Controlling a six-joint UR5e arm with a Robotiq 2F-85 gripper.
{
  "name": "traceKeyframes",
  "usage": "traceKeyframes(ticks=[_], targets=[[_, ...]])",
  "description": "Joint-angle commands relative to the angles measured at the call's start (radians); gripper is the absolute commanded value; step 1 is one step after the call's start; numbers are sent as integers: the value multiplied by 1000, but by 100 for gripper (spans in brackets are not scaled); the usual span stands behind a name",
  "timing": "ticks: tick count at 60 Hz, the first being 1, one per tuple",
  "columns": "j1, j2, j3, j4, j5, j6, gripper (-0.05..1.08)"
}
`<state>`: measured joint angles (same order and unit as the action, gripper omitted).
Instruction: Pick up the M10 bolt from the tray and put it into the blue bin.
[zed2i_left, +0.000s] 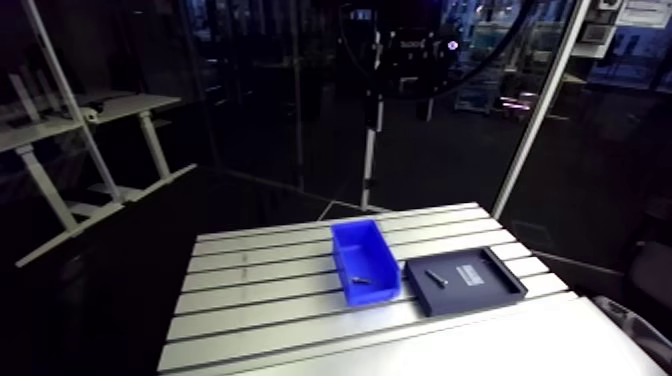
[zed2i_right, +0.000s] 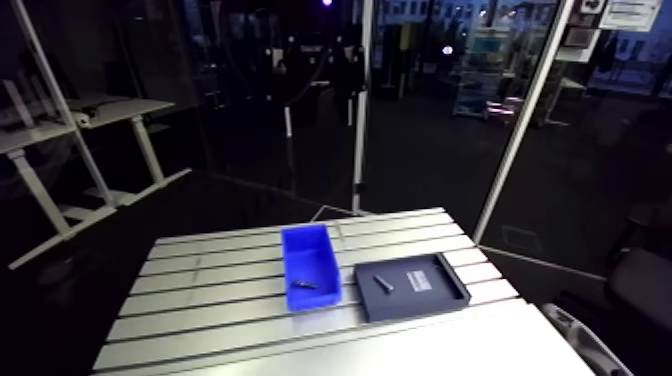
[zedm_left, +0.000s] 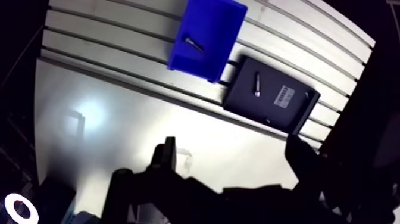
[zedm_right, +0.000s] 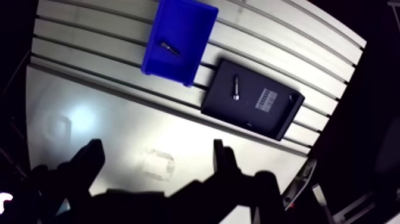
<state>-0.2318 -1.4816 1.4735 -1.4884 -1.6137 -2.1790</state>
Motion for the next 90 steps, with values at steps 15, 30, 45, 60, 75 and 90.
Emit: traceKeyframes(ticks=[15,30,45,60,75,90], targets=[[-103,-22,224,-275,-7,-291,1],[-101,10,265,-328,-5,-282,1],[-104,76,279,-377,-1,-272,1],[-106,128,281,-405,-7,-250,1],[-109,146,303,-442,-10,-256,1],[-145,157,334,-445,-8,-273,1]])
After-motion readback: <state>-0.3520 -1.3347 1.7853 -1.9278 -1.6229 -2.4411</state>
